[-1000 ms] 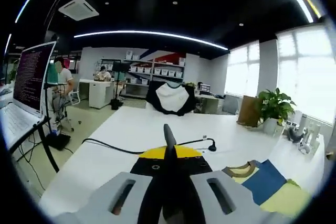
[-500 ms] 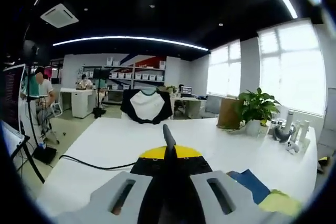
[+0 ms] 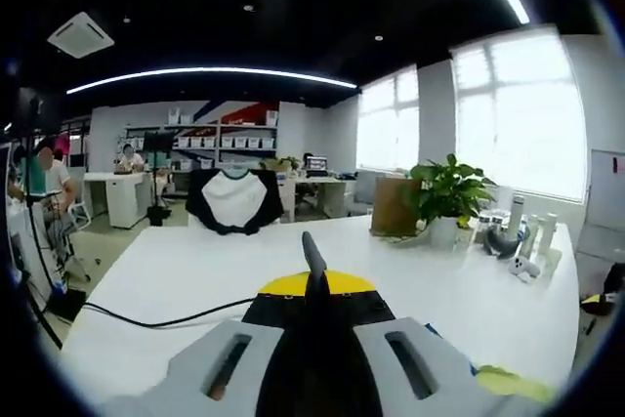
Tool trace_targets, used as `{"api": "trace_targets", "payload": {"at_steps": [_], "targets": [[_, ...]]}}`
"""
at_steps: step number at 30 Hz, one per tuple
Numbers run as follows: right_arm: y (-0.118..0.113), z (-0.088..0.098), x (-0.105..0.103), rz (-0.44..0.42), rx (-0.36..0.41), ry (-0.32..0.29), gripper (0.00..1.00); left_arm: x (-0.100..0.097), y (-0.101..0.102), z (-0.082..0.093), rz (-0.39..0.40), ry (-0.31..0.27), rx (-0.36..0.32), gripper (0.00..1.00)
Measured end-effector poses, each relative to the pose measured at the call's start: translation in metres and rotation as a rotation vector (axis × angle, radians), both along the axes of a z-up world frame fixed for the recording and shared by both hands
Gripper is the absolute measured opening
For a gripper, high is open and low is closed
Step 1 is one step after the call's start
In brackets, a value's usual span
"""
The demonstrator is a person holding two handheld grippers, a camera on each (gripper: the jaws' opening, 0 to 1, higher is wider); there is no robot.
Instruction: Fold the garment on the visible template until the final outline fits inside the template.
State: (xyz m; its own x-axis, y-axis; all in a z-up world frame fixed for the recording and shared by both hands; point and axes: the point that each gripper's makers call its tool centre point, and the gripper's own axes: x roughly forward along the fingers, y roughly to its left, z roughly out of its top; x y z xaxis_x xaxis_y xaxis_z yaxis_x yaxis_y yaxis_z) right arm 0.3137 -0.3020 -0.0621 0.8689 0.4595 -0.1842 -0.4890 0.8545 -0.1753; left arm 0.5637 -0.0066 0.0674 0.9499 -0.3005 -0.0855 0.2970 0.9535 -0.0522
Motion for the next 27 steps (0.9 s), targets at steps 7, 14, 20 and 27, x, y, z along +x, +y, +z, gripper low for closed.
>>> {"api": "trace_targets", "payload": {"at_steps": [7,14,20,27], "targets": [[-0.003,-0.001,0.001,-0.006,0.000,0.003,0.99,0.009,-0.030,-0.012,-0.035,0.023,0.018,0.03],[-0.006,-0.001,0.002,-0.015,-0.002,0.004,0.99,0.015,-0.055,-0.031,-0.075,0.046,0.028,0.03],[-0.006,-0.002,0.003,-0.018,-0.004,0.006,0.99,0.021,-0.065,-0.047,-0.089,0.078,0.001,0.03],[-0.008,-0.005,0.005,-0.024,-0.007,0.016,0.99,0.026,-0.094,-0.073,-0.116,0.114,-0.037,0.03]]}}
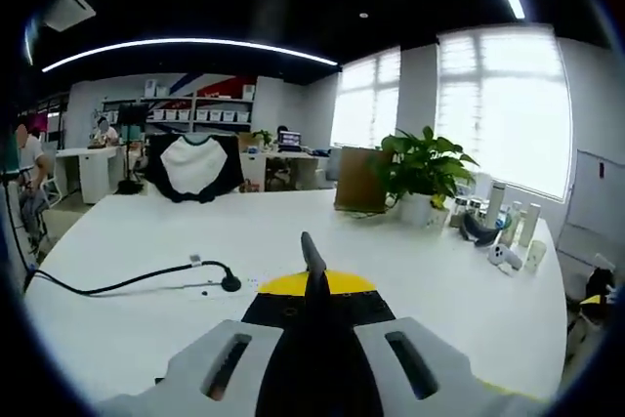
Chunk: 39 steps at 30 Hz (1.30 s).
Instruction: Fold the garment on the visible template until the final outline fits inside the template.
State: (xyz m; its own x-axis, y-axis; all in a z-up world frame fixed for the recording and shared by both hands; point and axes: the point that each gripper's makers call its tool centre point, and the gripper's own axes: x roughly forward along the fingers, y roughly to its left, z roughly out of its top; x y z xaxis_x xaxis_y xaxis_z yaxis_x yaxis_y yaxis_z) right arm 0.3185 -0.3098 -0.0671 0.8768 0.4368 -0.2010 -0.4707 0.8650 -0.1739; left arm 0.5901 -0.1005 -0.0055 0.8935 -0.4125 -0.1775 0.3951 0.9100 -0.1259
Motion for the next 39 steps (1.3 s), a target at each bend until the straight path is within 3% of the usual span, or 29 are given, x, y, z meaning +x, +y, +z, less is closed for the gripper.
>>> {"api": "trace_targets", "payload": {"at_steps": [2,9,20,39], "targets": [[0.000,0.000,0.000,0.000,0.000,0.000,0.99,0.011,-0.005,-0.006,-0.014,0.013,-0.006,0.03],[-0.004,-0.002,0.001,-0.008,-0.001,0.006,0.99,0.002,-0.040,-0.043,-0.048,0.054,0.000,0.03],[-0.012,-0.005,0.003,-0.025,0.004,0.014,0.99,-0.005,-0.068,-0.089,-0.072,0.101,0.019,0.03],[-0.017,-0.006,0.003,-0.037,0.003,0.016,0.99,-0.012,-0.093,-0.135,-0.110,0.168,0.038,0.05]]}}
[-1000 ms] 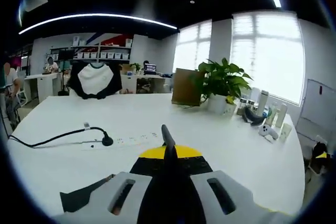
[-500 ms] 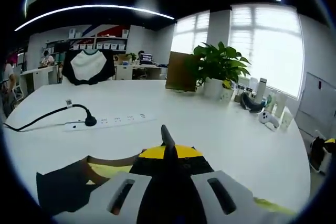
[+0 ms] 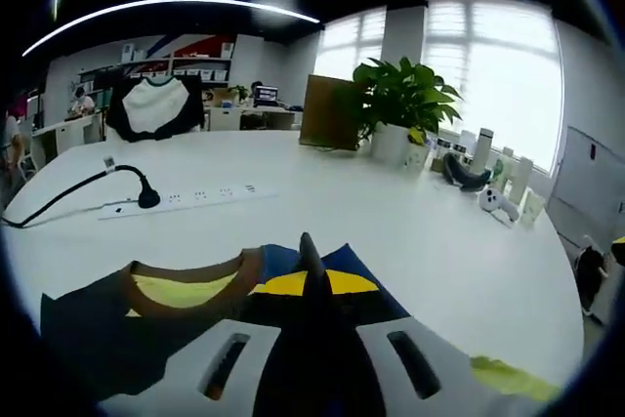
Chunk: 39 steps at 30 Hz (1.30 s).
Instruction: Fold the garment on the visible template until the final outline fits inside the template.
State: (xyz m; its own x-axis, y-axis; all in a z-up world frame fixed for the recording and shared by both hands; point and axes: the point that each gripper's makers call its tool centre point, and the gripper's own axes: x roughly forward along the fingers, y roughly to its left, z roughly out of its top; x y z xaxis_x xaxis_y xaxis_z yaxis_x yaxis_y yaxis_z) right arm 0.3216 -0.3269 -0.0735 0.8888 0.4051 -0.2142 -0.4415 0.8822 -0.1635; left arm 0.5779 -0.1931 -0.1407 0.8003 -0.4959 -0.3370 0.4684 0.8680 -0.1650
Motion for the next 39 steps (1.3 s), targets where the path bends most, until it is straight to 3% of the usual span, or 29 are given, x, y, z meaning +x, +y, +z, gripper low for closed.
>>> {"api": "trace_targets", "payload": {"at_steps": [16,27,31,34,36,39], "targets": [[-0.003,-0.002,0.001,-0.008,0.001,0.006,0.99,0.000,-0.012,-0.027,-0.012,0.056,-0.013,0.05],[-0.004,-0.003,0.002,-0.011,-0.001,0.012,0.99,-0.001,-0.017,-0.034,-0.024,0.053,0.001,0.08],[-0.003,-0.005,0.002,-0.009,-0.001,0.016,0.99,-0.010,-0.028,-0.031,-0.131,0.006,0.027,0.22],[-0.002,-0.005,0.002,-0.005,-0.003,0.018,0.99,-0.009,-0.024,-0.022,-0.129,-0.046,0.022,0.41],[-0.002,-0.005,0.001,-0.004,-0.002,0.016,0.99,-0.012,-0.019,-0.021,-0.137,-0.041,0.028,0.57],[-0.003,-0.004,0.001,-0.007,0.000,0.015,0.99,-0.017,-0.012,-0.016,-0.129,-0.025,-0.029,0.58]]}}
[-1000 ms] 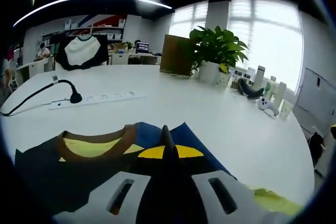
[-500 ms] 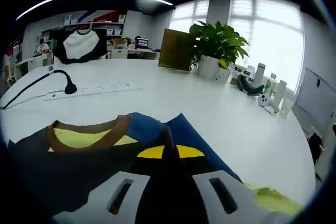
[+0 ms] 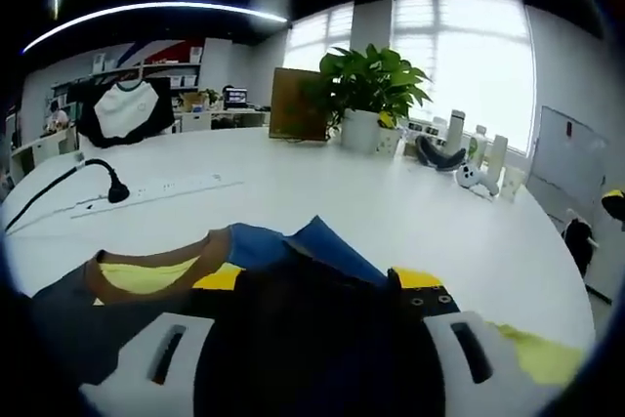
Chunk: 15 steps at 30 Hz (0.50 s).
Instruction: Fold the garment on the visible template until the final outline fits inside the template.
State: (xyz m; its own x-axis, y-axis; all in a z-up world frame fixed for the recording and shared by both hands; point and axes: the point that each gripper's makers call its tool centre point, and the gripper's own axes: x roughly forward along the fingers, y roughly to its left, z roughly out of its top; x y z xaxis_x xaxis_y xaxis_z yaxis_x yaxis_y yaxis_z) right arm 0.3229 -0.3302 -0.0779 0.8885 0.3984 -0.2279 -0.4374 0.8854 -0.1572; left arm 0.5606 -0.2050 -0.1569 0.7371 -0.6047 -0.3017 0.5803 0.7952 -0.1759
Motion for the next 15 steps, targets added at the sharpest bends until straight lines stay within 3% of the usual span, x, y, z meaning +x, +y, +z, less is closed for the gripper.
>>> {"api": "trace_targets", "payload": {"at_steps": [4,10,13,15], "targets": [[-0.002,0.001,0.000,-0.007,0.002,-0.003,0.99,-0.010,-0.001,0.005,-0.031,0.000,-0.037,0.55],[-0.003,0.002,-0.001,-0.009,0.003,-0.006,0.99,-0.026,-0.023,0.002,-0.113,0.028,-0.078,0.24],[-0.003,0.003,-0.002,-0.010,0.004,-0.009,0.99,-0.027,-0.031,0.000,-0.125,0.013,-0.070,0.21],[-0.004,0.004,-0.002,-0.013,0.005,-0.011,0.99,-0.029,-0.035,0.000,-0.139,-0.007,-0.061,0.13]]}}
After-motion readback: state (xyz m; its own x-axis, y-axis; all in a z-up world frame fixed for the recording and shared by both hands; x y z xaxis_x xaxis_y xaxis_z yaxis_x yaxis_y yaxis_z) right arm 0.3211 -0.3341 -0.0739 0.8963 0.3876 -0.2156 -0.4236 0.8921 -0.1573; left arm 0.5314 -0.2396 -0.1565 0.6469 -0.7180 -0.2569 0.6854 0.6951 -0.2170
